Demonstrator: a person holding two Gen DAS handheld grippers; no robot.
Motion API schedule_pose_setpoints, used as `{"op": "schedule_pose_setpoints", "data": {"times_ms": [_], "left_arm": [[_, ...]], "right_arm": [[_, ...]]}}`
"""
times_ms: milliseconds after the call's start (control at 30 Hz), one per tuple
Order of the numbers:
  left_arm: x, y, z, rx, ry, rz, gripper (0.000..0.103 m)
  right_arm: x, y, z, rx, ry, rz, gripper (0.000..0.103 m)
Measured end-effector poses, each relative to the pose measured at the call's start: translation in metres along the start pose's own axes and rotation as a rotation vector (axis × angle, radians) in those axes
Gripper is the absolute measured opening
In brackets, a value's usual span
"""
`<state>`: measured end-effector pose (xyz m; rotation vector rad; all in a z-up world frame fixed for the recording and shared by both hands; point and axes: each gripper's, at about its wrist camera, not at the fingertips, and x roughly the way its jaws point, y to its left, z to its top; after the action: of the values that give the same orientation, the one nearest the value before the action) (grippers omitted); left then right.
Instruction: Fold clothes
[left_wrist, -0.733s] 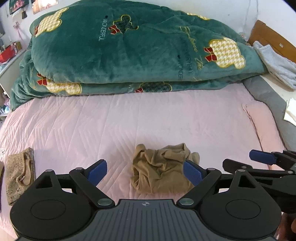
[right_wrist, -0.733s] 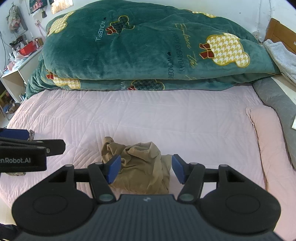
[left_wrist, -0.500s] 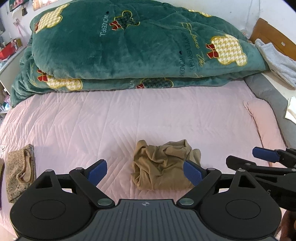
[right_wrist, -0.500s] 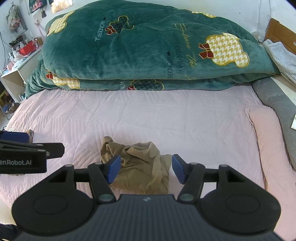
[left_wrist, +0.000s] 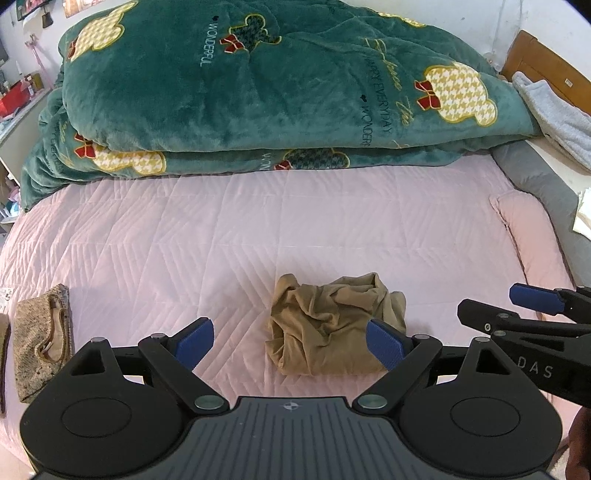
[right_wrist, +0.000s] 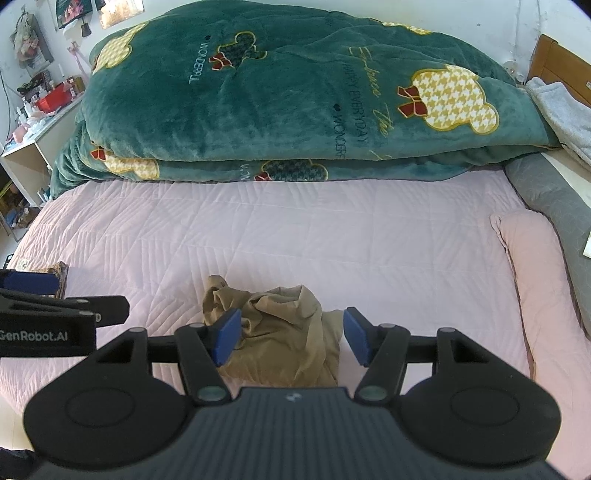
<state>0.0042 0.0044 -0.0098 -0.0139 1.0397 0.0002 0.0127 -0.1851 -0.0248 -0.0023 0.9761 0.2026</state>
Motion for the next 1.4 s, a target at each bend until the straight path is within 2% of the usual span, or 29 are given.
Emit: {"op": "schedule_pose_setpoints", "data": {"times_ms": [700, 1400], "left_arm": [[0.025, 0.011, -0.007, -0.032, 0.061, 0.017, 0.091], [0.067, 0.018, 0.008, -0.036, 0.114, 0.048, 0.091]], "right_arm": [[0.018, 0.002, -0.003, 0.003, 0.029, 0.001, 0.063], [0.059, -0.002, 0.002, 0.018, 0.073, 0.021, 0.063]]}}
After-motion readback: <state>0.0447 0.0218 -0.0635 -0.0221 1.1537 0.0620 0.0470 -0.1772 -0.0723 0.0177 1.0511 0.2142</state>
